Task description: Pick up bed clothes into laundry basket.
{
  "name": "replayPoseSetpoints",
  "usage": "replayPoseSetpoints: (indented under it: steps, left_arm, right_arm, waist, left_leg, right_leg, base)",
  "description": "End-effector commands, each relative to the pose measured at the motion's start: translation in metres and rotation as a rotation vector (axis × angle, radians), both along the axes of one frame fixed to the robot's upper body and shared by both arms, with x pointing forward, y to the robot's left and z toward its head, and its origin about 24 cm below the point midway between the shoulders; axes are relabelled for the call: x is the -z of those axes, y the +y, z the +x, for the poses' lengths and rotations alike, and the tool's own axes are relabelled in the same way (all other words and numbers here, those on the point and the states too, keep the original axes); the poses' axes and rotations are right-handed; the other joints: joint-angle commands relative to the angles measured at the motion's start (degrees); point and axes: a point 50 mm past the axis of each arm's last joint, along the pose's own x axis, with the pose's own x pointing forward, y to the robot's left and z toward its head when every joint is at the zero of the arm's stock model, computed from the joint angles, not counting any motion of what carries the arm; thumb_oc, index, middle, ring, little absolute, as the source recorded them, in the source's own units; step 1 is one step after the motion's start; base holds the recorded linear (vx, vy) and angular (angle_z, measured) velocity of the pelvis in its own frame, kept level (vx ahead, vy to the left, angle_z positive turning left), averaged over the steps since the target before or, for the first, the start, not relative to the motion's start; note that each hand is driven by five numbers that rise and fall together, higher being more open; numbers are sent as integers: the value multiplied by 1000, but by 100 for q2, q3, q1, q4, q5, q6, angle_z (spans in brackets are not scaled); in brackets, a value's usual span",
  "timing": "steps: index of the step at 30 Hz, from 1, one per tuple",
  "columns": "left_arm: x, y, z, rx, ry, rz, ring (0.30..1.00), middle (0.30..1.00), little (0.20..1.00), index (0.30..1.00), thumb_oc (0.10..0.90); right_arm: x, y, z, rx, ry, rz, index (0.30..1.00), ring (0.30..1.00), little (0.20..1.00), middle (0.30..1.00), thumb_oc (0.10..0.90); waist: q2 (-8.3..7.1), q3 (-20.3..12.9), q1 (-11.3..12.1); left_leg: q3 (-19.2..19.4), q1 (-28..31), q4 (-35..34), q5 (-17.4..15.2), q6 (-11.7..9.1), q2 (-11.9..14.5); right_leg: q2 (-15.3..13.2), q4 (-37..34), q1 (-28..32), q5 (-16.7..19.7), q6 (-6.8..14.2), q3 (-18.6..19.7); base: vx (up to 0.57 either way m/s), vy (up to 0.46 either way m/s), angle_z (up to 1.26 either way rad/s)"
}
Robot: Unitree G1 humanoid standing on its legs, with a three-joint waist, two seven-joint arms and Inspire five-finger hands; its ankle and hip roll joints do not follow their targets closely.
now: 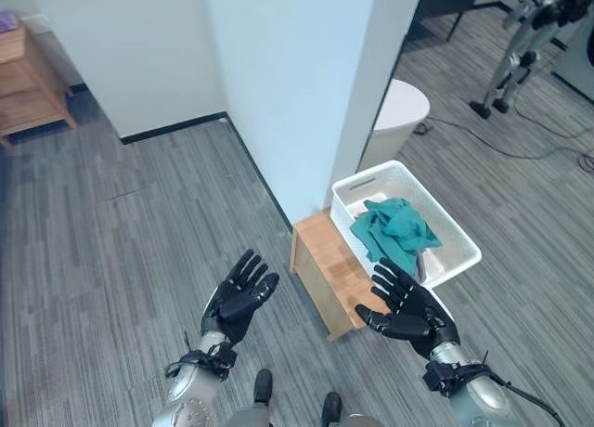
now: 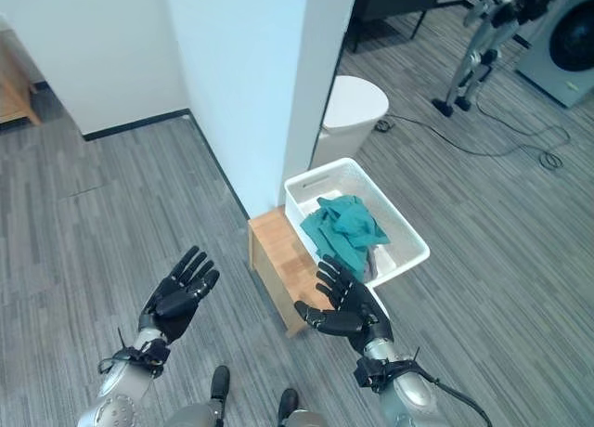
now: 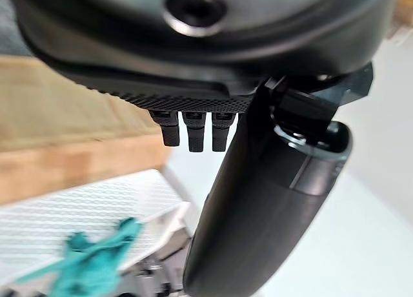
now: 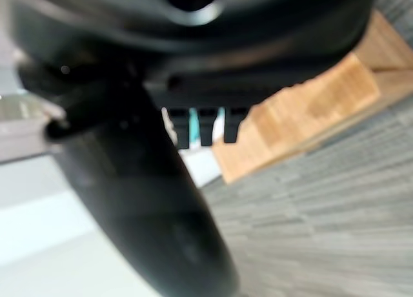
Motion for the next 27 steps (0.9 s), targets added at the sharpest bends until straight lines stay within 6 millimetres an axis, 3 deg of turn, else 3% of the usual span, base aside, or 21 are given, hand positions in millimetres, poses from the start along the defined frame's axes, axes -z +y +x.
replayPoseSetpoints:
  steps: [1,2,3,4,5,6,7,8,11,14,15,17,19,20,21,22,25,27]
  left_arm:
    - [-61,26,26,-105,-342,27,900,900,900,900,800]
    - [-62,25,26,-105,-342,27,900,900,900,900,800]
    - [-63,28,25,-116,-352,26,900,900,900,900,800]
    - [-64,31,23,-131,-363,30,900,900,900,900,800]
    - [-71,39,21,-158,-401,48,900,900,900,900,800]
    - [-73,41,21,-170,-416,41,900,900,900,900,800]
    - [-74,41,22,-169,-418,39,900,900,900,900,800]
    - [-77,45,22,-195,-434,42,900,900,900,900,800]
    - [-75,59,11,-291,-423,39,900,900,900,900,800]
    - [-66,66,2,-356,-377,43,900,900,900,900,800]
    - [-53,70,-4,-395,-309,45,900,900,900,900,800]
    - [-44,71,-12,-413,-258,72,900,900,900,900,800]
    - [-42,71,-18,-407,-233,111,900,900,900,900,800]
    - [-49,73,-17,-399,-258,144,900,900,900,900,800]
    - [-58,69,-10,-359,-301,184,900,900,900,900,800]
    - [-58,69,-10,-360,-301,184,900,900,900,900,800]
    - [-61,55,-3,-334,-320,124,900,900,900,900,800]
    - [-65,44,4,-294,-341,100,900,900,900,900,800]
  right_arm:
    - [-47,7,27,14,-289,30,900,900,900,900,800]
    - [-47,7,28,14,-289,29,900,900,900,900,800]
    - [-48,3,27,24,-296,22,900,900,900,900,800]
    - [-50,-4,26,40,-308,-4,900,900,900,900,800]
    - [-60,-20,27,87,-348,-50,900,900,900,900,800]
    - [-69,-29,30,125,-385,-51,900,900,900,900,800]
    - [-69,-29,30,126,-386,-52,900,900,900,900,800]
    - [-76,-34,33,153,-424,-17,900,900,900,900,800]
    - [-86,-36,40,181,-476,58,900,900,900,900,800]
    - [-86,-35,41,189,-485,100,900,900,900,900,800]
    - [-83,-29,42,188,-469,130,900,900,900,900,800]
    - [-78,-22,41,203,-451,162,900,900,900,900,800]
    - [-67,-4,41,162,-407,273,900,900,900,900,800]
    - [-62,3,39,139,-388,299,900,900,900,900,800]
    - [-49,12,35,102,-326,279,900,900,900,900,800]
    - [-49,12,35,102,-326,279,900,900,900,900,800]
    - [-39,15,31,101,-269,293,900,900,900,900,800]
    - [-39,16,31,115,-277,319,900,900,900,900,800]
  waist:
    - [-321,-203,45]
    - [-310,-213,39]
    - [-279,-239,27]
    - [-260,-272,13]
    - [-301,-316,34]
    - [-313,-314,92]
    - [-273,-319,101]
    - [-319,-286,207]
    - [-258,-158,561]
    - [-206,41,713]
    - [-235,127,620]
    - [-290,119,533]
    - [-357,85,416]
    - [-358,32,306]
    - [-281,-121,46]
    - [-288,-123,32]
    - [-152,-276,-206]
    - [-37,-394,-411]
  left_leg:
    - [-506,-17,157,-429,-170,-80]
    - [-514,-40,155,-412,-171,-74]
    - [-748,-88,157,-337,-217,-109]
    - [-1030,-134,179,-258,-254,-166]
    - [-1506,-331,264,-106,-316,-355]
    - [-1737,-509,296,22,-380,-427]
    - [-1745,-537,296,38,-392,-390]
    - [-1843,-728,300,158,-446,-473]
    - [-1884,-1229,229,342,-621,-444]
    - [-1655,-1450,535,187,-642,-483]
    - [-546,-1378,1046,-149,-339,-234]
    - [105,-1229,1797,-439,-316,-95]
    - [351,-956,2450,-815,-308,5]
    - [628,-685,2609,-889,-283,244]
    - [1278,58,2496,-972,-362,991]
    - [1268,60,2468,-944,-363,981]
    - [1208,641,2069,-1296,-584,1008]
    - [1493,952,1334,-1583,-550,989]
  right_leg:
    - [94,692,-387,-512,298,1174]
    - [101,674,-401,-484,300,1167]
    - [259,827,-361,-636,263,1523]
    - [480,1032,-312,-798,203,2027]
    - [839,1069,-42,-1096,50,2930]
    - [978,992,85,-1203,-49,3361]
    - [1009,951,70,-1145,-43,3367]
    - [1021,815,213,-1230,-166,3493]
    - [987,122,362,-928,-293,3151]
    - [953,27,367,-778,-321,2926]
    - [764,-51,260,-660,-268,2488]
    - [457,-178,104,-430,-215,1888]
    - [144,-347,-31,-149,-147,1378]
    - [56,-364,-95,-84,-123,1102]
    - [-81,-293,-274,-63,-69,463]
    - [-89,-296,-276,-54,-70,451]
    - [-359,-240,-460,94,58,-109]
    - [-563,-276,-625,331,178,-453]
  base:
    - [-57,-50,176]
    - [-55,-46,208]
    - [-29,-52,184]
    - [-58,-144,213]
    - [-87,-171,179]
    - [-102,-137,182]
    - [-153,-127,148]
    - [-219,-147,179]
    - [-292,-290,197]
    - [-296,-121,125]
    - [-495,47,148]
    - [-581,46,182]
    - [-456,36,189]
    - [-474,133,99]
    - [-352,113,126]
    - [-277,142,199]
    - [-217,132,187]
    - [-253,209,158]
